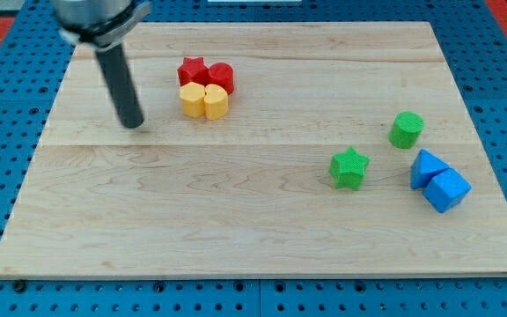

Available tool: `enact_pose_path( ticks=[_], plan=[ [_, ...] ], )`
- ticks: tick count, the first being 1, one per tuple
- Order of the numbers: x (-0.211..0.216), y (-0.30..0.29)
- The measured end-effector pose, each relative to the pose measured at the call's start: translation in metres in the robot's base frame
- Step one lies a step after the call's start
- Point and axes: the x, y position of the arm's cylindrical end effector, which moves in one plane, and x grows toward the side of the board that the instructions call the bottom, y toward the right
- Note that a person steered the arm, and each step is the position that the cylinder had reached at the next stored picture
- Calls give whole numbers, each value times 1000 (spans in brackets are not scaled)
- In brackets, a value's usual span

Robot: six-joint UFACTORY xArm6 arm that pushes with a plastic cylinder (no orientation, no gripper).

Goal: Move the arm below the yellow blocks

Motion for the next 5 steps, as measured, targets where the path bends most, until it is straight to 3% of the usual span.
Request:
enact_pose_path(
  ticks=[3, 5],
  plan=[
    [52, 63],
    [128, 67]
  ],
)
